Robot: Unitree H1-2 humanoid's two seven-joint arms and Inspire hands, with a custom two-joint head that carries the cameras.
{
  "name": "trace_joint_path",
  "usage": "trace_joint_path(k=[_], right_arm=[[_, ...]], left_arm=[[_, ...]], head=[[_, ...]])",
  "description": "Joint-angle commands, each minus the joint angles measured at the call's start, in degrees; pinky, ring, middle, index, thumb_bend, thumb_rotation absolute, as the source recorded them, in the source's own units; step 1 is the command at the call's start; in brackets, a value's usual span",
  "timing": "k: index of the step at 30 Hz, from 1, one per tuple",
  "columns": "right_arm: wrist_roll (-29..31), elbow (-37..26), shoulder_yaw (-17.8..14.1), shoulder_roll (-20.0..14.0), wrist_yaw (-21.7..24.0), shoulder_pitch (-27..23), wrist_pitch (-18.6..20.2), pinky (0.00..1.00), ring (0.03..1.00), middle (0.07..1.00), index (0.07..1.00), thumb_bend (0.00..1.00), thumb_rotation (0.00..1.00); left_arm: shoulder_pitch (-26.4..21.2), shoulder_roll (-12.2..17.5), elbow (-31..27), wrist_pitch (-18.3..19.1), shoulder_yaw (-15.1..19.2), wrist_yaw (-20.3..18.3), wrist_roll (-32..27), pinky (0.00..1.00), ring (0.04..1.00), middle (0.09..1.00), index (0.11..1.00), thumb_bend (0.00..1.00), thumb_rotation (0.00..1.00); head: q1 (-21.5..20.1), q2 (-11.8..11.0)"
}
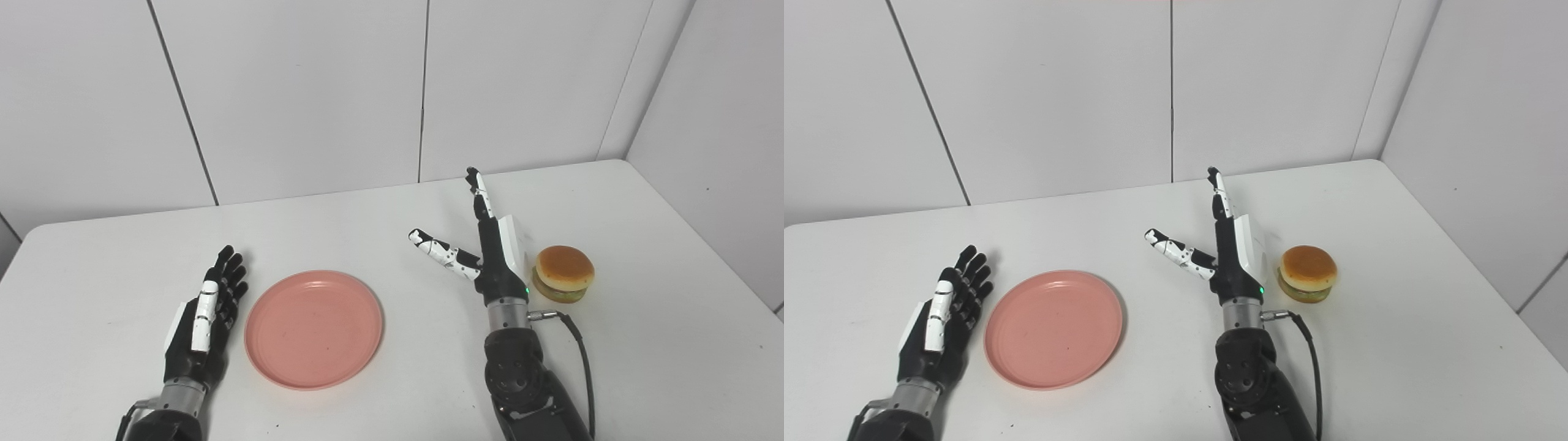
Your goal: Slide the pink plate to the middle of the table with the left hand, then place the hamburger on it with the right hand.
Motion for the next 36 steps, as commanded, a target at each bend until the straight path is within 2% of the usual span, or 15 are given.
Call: trace_joint_path(k=[1, 4, 7, 12, 16, 18, 23, 26, 30, 36], right_arm=[[-0.61, -3.38, -0.22, -1.86, 1.75, -1.99, 2.11, 0.82, 0.907, 0.94, 0.959, 0.75, 0.55], [-0.85, -6.33, -0.54, -3.58, 4.38, -2.08, 5.59, 0.81, 0.901, 0.94, 0.947, 0.79, 0.52], [-2.19, -10.34, -0.11, -5.94, 8.97, -1.77, 11.47, 0.79, 0.907, 0.95, 0.951, 0.81, 0.52], [-7.73, -14.34, 1.78, -10.72, 15.33, -1.89, 19.12, 0.75, 0.885, 0.939, 0.947, 0.84, 0.5], [-13.04, -15.17, 3.4, -13.43, 17.78, -2.19, 22.39, 0.73, 0.859, 0.906, 0.924, 0.87, 0.48], [-15.68, -15.36, 4.2, -14.4, 18.68, -2.34, 23.91, 0.78, 0.857, 0.888, 0.914, 0.88, 0.48], [-19.14, -16.34, 3.8, -14.49, 21.71, -2.44, 26.22, 0.84, 0.877, 0.89, 0.917, 0.87, 0.45], [-21.32, -17.23, 1.77, -14.78, 26.35, -2.01, 26.3, 0.9, 0.905, 0.907, 0.935, 0.88, 0.47], [-27.41, -18.76, -1.39, -14.21, 31.89, -1.52, 26.3, 0.9, 0.906, 0.906, 0.93, 0.9, 0.47], [-34.72, -21.86, -6.5, -12.19, 38.78, -1.07, 26.3, 0.91, 0.922, 0.921, 0.94, 0.92, 0.39]], left_arm=[[3.68, -0.06, 2.71, 0.36, -0.02, 0.16, -0.12, 1.0, 1.0, 0.991, 0.981, 0.44, 1.0], [3.69, 0.16, 2.55, 0.9, -0.04, -0.08, -0.29, 1.0, 1.0, 0.993, 0.985, 0.44, 1.0], [3.63, 0.32, 2.43, 1.5, -0.05, -0.28, -0.49, 1.0, 1.0, 0.996, 0.989, 0.43, 1.0], [3.59, 0.63, 1.99, 2.46, -0.03, -0.53, -0.71, 1.0, 1.0, 1.0, 0.999, 0.42, 1.0], [3.43, 0.73, 2.07, 2.55, 0.2, -0.6, -0.96, 1.0, 1.0, 1.0, 0.999, 0.4, 1.0], [3.4, 0.67, 1.61, 3.63, 0.5, -0.43, -1.44, 1.0, 1.0, 0.999, 0.996, 0.4, 1.0], [3.3, 0.95, 1.02, 4.78, 0.71, -0.08, -1.8, 1.0, 1.0, 1.0, 0.997, 0.4, 1.0], [3.38, 1.33, 0.07, 5.9, 0.52, -0.37, -1.96, 1.0, 1.0, 1.0, 1.0, 0.4, 1.0], [3.26, 1.3, -0.08, 6.47, 0.73, -0.27, -2.59, 1.0, 1.0, 1.0, 1.0, 0.42, 1.0], [3.51, 1.54, -0.9, 6.91, 0.21, 0.02, -2.3, 1.0, 1.0, 1.0, 1.0, 0.42, 1.0]], head=[[-0.41, 0.06], [-1.33, 0.15], [-1.89, 0.29], [-3.45, 0.2], [-4.65, 0.12], [-5.04, 0.02], [-5.67, 0.01], [-6.17, 0.08], [-6.29, 0.16], [-6.58, 0.25]])
